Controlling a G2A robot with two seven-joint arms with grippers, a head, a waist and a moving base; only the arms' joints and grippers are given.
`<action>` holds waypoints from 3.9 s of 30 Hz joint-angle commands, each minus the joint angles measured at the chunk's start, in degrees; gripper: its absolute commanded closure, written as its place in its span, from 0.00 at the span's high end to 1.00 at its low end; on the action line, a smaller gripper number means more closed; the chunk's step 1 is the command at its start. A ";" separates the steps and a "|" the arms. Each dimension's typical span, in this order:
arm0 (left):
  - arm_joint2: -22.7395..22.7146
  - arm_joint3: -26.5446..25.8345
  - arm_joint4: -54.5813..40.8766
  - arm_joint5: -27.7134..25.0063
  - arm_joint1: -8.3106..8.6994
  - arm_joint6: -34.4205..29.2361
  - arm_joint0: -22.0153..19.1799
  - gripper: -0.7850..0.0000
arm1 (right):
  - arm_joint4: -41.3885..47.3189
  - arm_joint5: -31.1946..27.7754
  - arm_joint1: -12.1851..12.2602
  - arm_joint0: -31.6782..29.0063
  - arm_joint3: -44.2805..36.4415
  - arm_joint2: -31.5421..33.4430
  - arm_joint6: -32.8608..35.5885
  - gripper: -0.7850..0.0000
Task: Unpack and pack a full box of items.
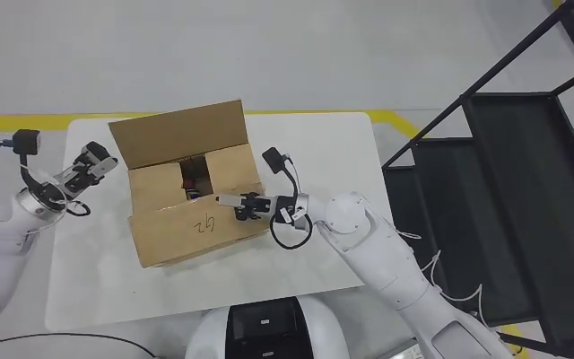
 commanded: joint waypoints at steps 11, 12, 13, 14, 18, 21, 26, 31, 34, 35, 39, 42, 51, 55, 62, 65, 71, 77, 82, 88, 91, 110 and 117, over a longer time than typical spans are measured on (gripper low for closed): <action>7.90 11.09 10.92 0.00 -7.31 14.29 -8.90 1.00 | 0.09 0.48 0.69 -1.59 -2.01 1.38 1.07 1.00; 8.47 11.65 9.82 0.00 -7.87 14.71 -9.41 1.00 | 0.01 0.50 0.76 -1.73 -2.17 1.51 1.30 1.00; 9.04 12.23 8.56 0.00 -8.38 14.56 -9.89 1.00 | -0.06 0.55 0.84 -1.84 -2.27 1.64 1.47 1.00; 9.38 12.78 8.15 0.00 -8.76 14.16 -10.62 1.00 | -0.15 0.61 0.90 -1.91 -2.37 1.72 1.69 1.00; 9.16 13.79 5.10 0.00 -9.66 13.79 -12.04 1.00 | -0.08 0.44 1.05 -1.92 -2.63 1.88 2.11 1.00; 7.27 12.99 5.11 0.00 -9.42 14.65 -11.60 1.00 | 0.14 0.30 1.07 -1.75 -2.66 1.63 2.39 1.00; 2.90 6.21 0.10 0.00 -7.74 10.21 -6.75 1.00 | 0.67 0.04 1.04 -1.32 -2.07 0.84 3.10 1.00; -2.54 0.29 -13.96 0.00 -5.48 -4.84 -0.79 1.00 | 0.84 -0.22 0.97 -0.47 -1.33 0.16 3.52 1.00; -6.26 -1.50 -22.61 0.00 -4.40 -15.18 2.04 1.00 | 0.62 -0.31 0.95 0.17 -0.98 -0.21 3.75 1.00; -7.38 -1.88 -25.28 0.00 -4.10 -18.74 2.85 1.00 | 0.64 -0.30 0.93 0.32 -0.88 -0.31 3.71 1.00; -9.78 -2.32 -30.84 0.17 -3.26 -26.86 5.80 1.00 | 0.39 -0.42 0.90 0.81 -0.63 -0.69 3.48 1.00; -9.36 -4.34 -31.52 2.14 -2.38 -28.83 7.38 1.00 | 0.00 -0.48 0.89 0.99 -0.41 -1.03 3.23 1.00; -10.52 -6.17 -33.71 3.02 -0.20 -29.71 9.43 1.00 | -0.94 -0.49 1.03 1.09 -0.38 -1.03 2.28 1.00; -10.40 -1.38 -27.39 0.00 -0.62 -26.54 6.83 1.00 | -1.30 -0.43 1.09 0.99 -0.55 -1.00 1.69 1.00; -7.55 1.57 -10.74 0.00 -4.62 -15.30 1.43 1.00 | -1.90 -0.59 1.11 1.16 -0.48 -1.23 0.79 1.00; -5.63 2.49 -2.91 0.00 -6.56 -8.99 -0.17 1.00 | -2.07 -0.62 1.11 1.29 -0.37 -1.21 0.39 1.00; -2.38 9.09 12.39 0.00 -9.96 6.78 -4.20 1.00 | -2.48 -0.54 1.25 1.35 -0.51 -0.76 0.00 1.00; 0.37 13.57 19.67 0.00 -11.91 15.24 -6.89 1.00 | -2.53 -0.31 1.40 1.00 -0.94 -0.54 0.11 1.00; 1.66 16.00 21.03 0.00 -12.81 18.90 -8.72 1.00 | -2.53 -0.13 1.44 0.98 -1.34 -0.59 -0.01 1.00; 3.92 15.95 18.91 0.00 -14.02 19.73 -11.15 1.00 | -2.79 -0.02 1.45 1.46 -1.47 -0.73 -0.07 1.00; 3.92 14.81 15.62 0.00 -13.93 18.54 -11.25 1.00 | -2.69 -0.02 1.44 1.51 -1.51 -0.76 -0.29 1.00; -10.00 -2.46 -22.47 0.00 -6.26 -26.70 3.14 1.00 | -1.39 -1.33 0.84 3.16 0.56 -3.52 0.32 1.00; -5.45 -6.35 -23.38 0.72 -2.67 -27.42 5.34 1.00 | -1.51 -1.07 0.86 3.12 0.56 -3.58 0.25 1.00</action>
